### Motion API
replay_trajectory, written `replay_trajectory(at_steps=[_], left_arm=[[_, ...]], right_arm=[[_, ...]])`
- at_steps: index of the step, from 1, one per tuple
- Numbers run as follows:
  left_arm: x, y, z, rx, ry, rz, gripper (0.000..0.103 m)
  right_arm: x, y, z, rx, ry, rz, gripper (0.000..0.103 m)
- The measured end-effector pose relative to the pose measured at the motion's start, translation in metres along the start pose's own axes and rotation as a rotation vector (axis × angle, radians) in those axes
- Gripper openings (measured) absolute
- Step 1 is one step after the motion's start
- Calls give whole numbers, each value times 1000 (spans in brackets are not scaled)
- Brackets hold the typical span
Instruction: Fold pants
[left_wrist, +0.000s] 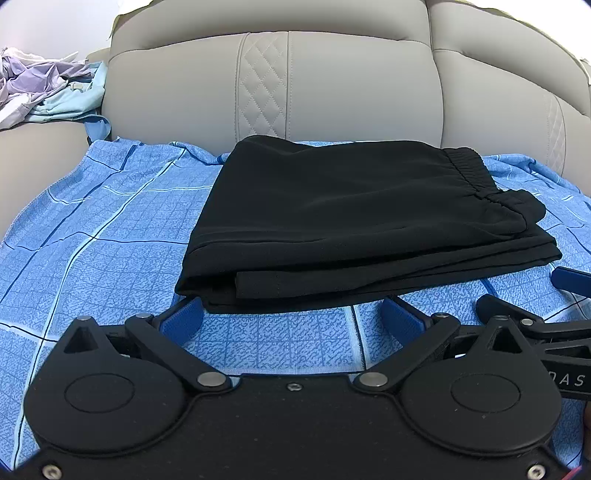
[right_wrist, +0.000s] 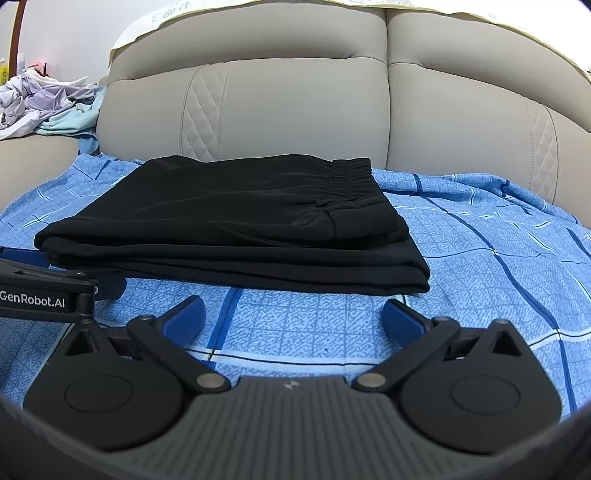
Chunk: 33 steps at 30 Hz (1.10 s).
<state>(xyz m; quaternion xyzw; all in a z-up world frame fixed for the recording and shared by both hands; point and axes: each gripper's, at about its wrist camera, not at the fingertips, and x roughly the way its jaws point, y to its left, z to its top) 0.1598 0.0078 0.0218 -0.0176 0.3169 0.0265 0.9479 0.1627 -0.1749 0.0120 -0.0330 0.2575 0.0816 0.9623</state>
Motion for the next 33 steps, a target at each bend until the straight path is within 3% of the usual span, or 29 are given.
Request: replay_trajectory(at_steps=[33], left_arm=[[2,-1,1,-1,13,16,103]], right_arm=[[0,0,0,1,-1,0,103]])
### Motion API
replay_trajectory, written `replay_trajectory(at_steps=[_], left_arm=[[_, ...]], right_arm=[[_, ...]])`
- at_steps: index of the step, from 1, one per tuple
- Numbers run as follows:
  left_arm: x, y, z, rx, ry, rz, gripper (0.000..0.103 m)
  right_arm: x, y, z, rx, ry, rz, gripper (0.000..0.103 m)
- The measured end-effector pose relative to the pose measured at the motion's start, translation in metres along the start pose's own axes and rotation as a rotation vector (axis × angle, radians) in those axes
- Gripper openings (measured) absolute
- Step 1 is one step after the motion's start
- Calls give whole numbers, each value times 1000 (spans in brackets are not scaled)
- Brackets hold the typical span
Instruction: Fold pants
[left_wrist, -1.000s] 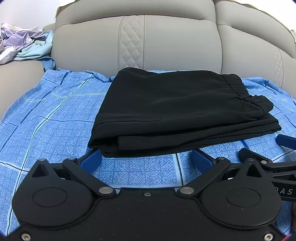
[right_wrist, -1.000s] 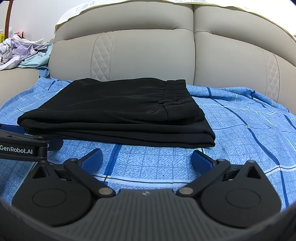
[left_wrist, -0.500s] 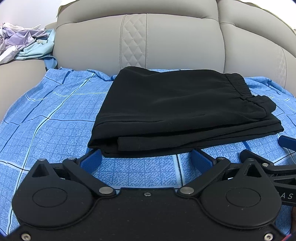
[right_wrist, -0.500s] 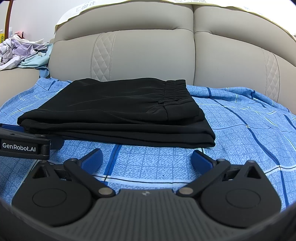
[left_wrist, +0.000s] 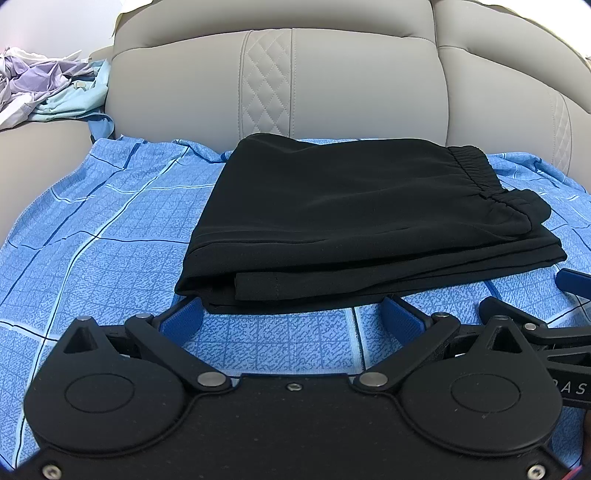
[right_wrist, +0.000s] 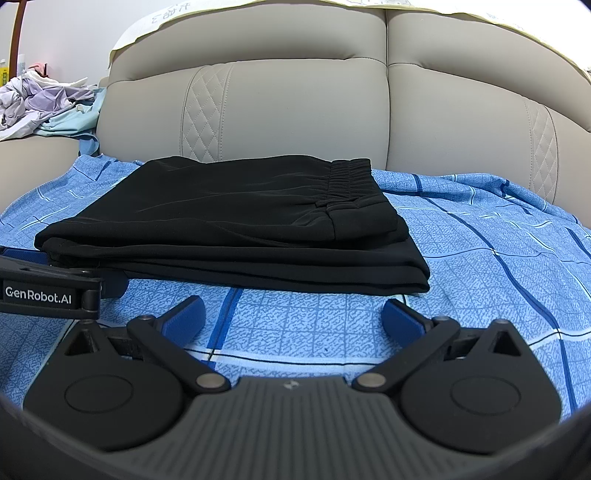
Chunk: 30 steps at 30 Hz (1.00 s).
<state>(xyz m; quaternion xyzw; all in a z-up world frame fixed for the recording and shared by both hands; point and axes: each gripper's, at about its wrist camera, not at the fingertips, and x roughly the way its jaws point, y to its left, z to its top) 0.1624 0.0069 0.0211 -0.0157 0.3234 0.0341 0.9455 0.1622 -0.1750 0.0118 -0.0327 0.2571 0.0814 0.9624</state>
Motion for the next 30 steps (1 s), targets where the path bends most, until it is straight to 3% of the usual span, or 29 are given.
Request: replay_trajectory(at_steps=[30], left_arm=[[0,1,0,16,-6,-8,103]], right_arm=[[0,0,0,0,-1,0,103]])
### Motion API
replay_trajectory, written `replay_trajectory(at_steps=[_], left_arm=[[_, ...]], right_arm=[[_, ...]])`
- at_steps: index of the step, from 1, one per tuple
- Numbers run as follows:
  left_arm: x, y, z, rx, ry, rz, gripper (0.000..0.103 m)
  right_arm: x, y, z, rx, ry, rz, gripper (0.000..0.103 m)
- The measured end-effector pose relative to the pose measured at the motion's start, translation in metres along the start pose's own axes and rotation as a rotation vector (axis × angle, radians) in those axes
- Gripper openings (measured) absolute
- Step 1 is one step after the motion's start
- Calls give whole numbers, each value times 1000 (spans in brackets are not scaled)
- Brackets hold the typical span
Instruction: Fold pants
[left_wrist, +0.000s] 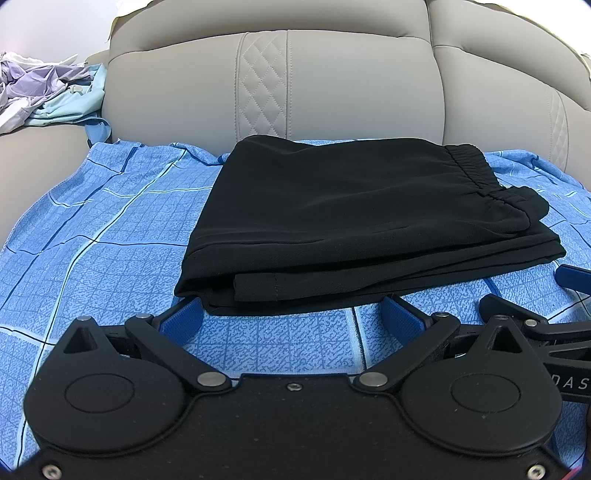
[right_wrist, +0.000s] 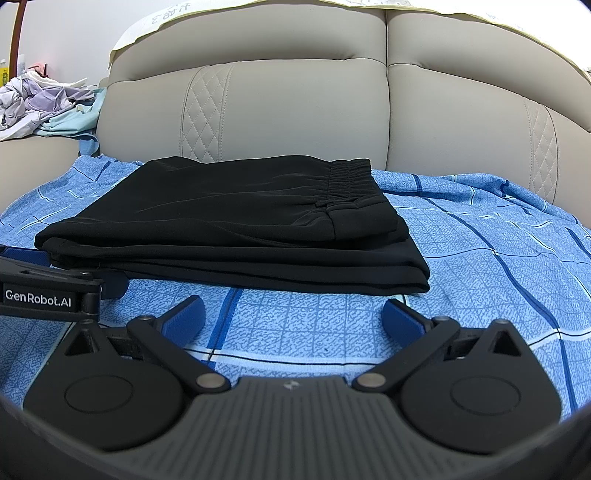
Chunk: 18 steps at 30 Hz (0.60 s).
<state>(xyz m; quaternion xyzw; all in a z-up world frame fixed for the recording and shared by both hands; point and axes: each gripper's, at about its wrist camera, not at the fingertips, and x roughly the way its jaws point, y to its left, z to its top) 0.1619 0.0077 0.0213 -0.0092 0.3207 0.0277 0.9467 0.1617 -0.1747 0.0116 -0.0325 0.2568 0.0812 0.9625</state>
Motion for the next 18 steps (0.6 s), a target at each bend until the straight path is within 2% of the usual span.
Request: replay_trajectory(at_steps=[18], left_arm=[[0,3,-1,14,-11,-14,103]], right_arm=[[0,0,0,0,0,0,103]])
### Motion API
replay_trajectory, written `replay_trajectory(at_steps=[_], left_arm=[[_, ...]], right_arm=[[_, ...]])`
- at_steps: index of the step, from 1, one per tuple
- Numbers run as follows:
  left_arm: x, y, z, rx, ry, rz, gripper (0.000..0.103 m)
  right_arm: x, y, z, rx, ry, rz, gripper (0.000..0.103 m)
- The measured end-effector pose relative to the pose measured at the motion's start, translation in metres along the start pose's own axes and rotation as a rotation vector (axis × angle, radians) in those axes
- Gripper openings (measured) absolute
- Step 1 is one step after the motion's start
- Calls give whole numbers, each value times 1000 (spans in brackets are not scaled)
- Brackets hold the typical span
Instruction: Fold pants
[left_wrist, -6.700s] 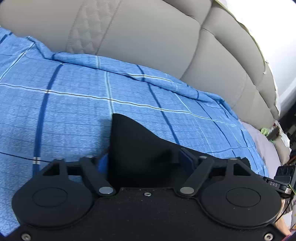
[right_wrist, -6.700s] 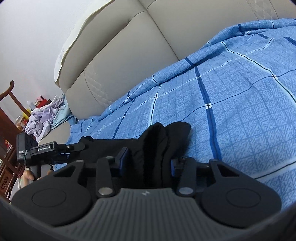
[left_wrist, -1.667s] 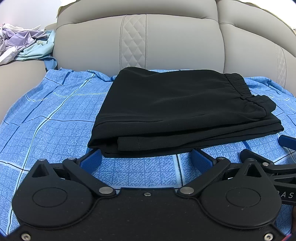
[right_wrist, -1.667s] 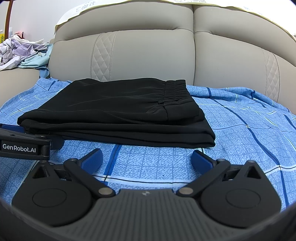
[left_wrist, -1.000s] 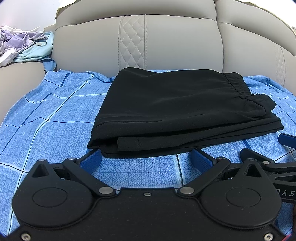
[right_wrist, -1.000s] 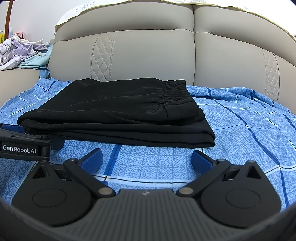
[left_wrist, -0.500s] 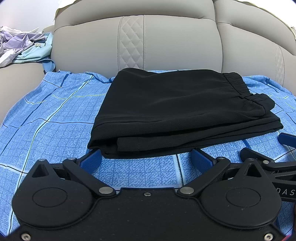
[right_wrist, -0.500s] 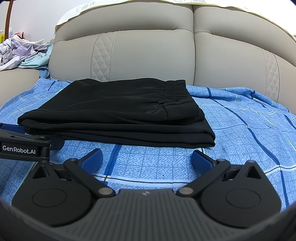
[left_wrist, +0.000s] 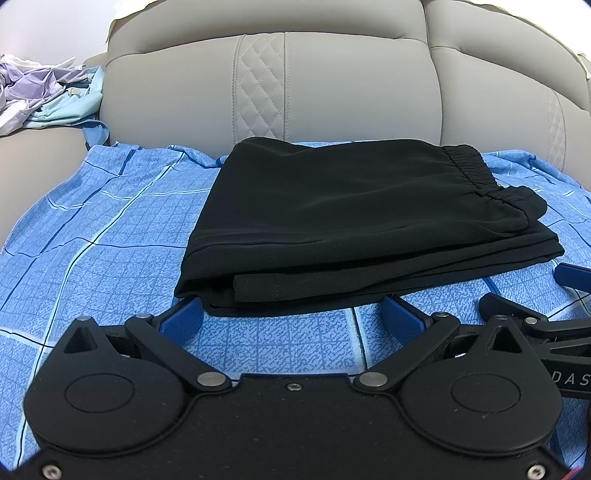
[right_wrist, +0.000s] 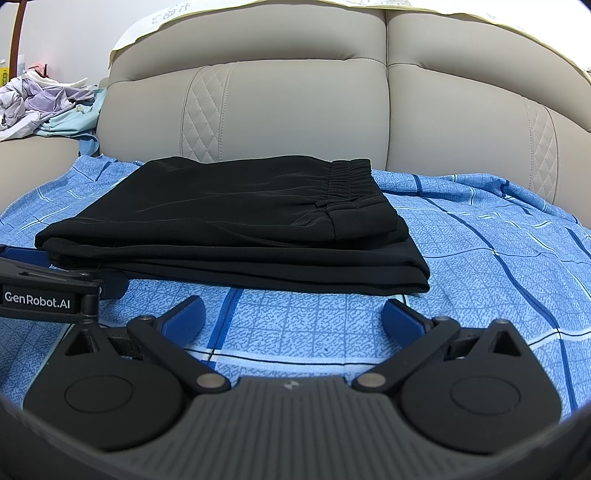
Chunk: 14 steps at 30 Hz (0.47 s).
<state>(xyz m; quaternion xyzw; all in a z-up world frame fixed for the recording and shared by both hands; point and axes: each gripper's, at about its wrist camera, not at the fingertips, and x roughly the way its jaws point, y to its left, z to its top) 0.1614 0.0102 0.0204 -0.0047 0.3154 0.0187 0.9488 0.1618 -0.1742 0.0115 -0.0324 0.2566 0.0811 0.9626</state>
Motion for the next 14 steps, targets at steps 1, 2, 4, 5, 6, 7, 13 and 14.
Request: replay_trajectory(at_steps=[1,2,4,5,6,7,13,14], left_arm=[[0,0,0,0,0,1,103],[0,-1,0,-1,0,1,103],[0,-1,0,-1,0,1,103],[0,-1,0,0,-2,0,103],[-1,0,0,1,-4,-1,103],[-1,0,-1,2,-8,-3,103],[-2,1,-3,4,-23,-8,103],[-2,1,-3,5,-23,-9,103]], right_arm=[[0,0,0,0,0,0,103],[0,0,0,0,0,0,103],[0,0,0,0,0,0,103],[0,0,0,0,0,0,103],[0,0,0,0,0,0,103],[0,0,0,0,0,0,103],[0,0,0,0,0,0,103],[0,0,0,0,0,0,103]])
